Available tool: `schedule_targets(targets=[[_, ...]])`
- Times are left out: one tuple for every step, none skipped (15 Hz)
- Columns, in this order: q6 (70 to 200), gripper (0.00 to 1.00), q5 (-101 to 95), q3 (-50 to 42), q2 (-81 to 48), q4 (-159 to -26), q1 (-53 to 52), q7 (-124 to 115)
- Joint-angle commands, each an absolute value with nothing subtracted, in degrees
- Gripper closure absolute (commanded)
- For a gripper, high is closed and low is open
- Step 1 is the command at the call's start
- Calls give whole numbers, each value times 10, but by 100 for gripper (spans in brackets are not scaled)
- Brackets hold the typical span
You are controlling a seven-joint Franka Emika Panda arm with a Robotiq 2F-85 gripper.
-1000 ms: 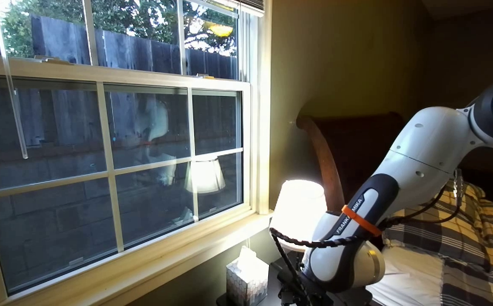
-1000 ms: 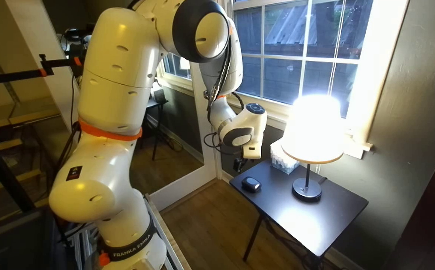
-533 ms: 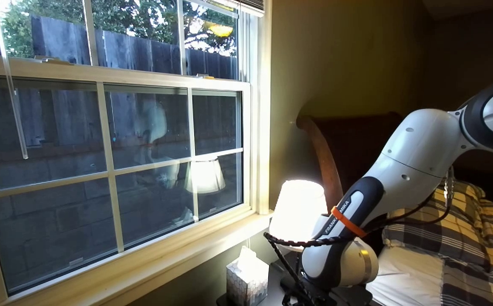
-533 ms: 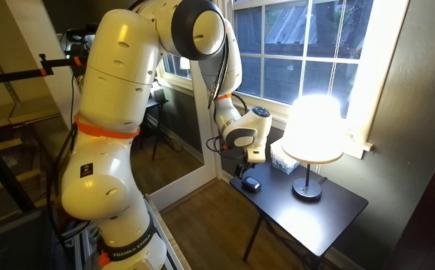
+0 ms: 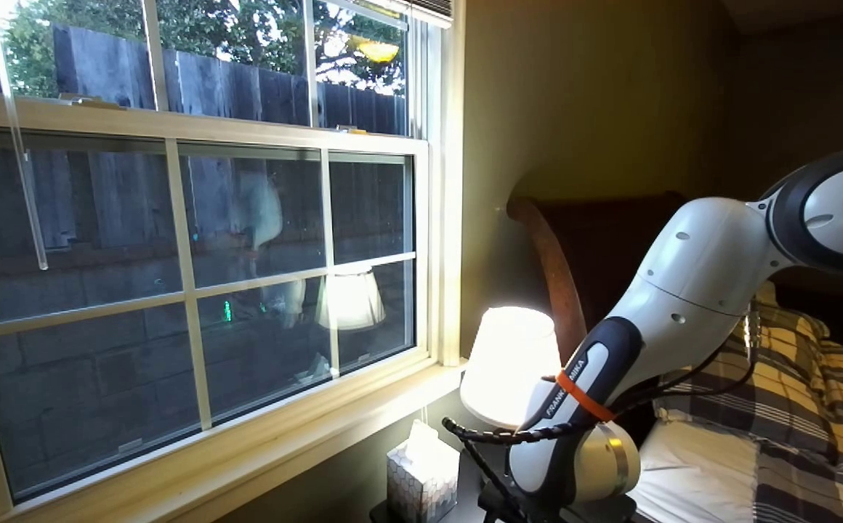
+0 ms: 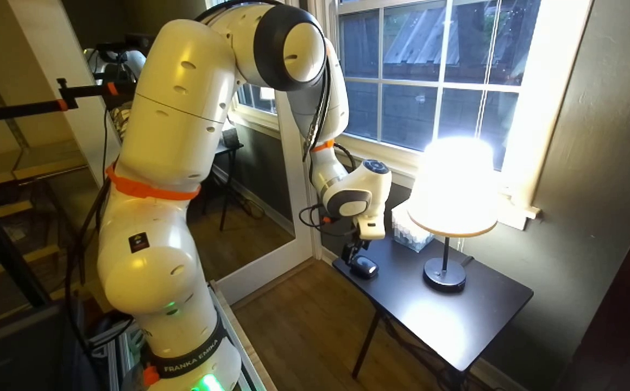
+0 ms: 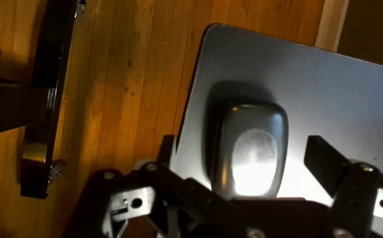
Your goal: Put the black object on the window seal
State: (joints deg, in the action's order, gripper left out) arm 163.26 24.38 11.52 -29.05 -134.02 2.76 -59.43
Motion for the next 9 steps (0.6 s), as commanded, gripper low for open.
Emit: schedule_targets(targets=[[1633,0,265,96,-313,-1322,9,-569],[1634,0,265,95,-317,-1319,9,-567],[1635,0,266,95,-319,-1317,10,-563],[1638,0,265,93,-322,-1315,9,-559],[1640,0,267,94,-325,-1313,11,-554],[1636,0,272,99,-329,-1309,17,-546],[1639,0,271,95,-332,-1306,15,-542],[1641,0,279,104,-336,-1303,24,-528],[1642,0,283,105,-338,-1301,25,-519]])
